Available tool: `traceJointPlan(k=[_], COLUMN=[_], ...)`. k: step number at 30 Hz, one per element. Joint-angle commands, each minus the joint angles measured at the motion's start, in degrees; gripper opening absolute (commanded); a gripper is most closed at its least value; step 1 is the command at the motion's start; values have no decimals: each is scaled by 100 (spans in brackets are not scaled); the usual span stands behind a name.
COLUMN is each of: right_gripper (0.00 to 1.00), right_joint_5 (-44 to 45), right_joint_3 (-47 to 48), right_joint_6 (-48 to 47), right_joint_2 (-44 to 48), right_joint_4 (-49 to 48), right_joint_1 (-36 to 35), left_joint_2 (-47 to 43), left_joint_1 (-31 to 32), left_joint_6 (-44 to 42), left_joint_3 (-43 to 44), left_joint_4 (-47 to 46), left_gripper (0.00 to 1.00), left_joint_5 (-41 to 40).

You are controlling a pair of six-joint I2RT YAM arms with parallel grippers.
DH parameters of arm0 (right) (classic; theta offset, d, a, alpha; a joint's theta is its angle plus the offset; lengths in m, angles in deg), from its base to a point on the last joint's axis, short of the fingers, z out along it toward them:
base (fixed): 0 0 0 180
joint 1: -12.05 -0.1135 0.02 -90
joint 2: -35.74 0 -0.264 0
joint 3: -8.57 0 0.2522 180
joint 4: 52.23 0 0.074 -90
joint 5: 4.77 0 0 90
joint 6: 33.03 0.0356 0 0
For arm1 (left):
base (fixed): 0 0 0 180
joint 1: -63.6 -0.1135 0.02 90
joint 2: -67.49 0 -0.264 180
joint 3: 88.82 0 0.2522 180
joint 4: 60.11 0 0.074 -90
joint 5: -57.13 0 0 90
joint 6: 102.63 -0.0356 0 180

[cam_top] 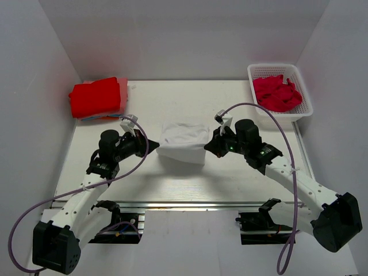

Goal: Fold and stack the t-shirts
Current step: Fold the long partially folded tshirt into a neat square

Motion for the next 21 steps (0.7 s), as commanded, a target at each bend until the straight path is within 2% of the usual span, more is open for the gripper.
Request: traceJointPlan(k=[1,5,12,21], right_gripper=[0,0,0,0], right_joint_5=[533,920,1789,1791], right_joint_3=[200,419,691,1237], right_joint_6=[1,97,256,247], right_joint_2=[0,-211,-580,-1573], right_joint_4=[-130,-77,-297,-375], right_joint_1=[35,53,123,386], left_joint_2=[152,591,1760,3034], left_joint_1=[7,7,-45,-99], left_joint_6=[153,461,514,400], left_joint_3=[307,517,1238,2160], left_joint_4=[-258,-796,-902,-973], left_gripper=[0,0,0,0], left_joint_5=[-112,-278,-621,-973])
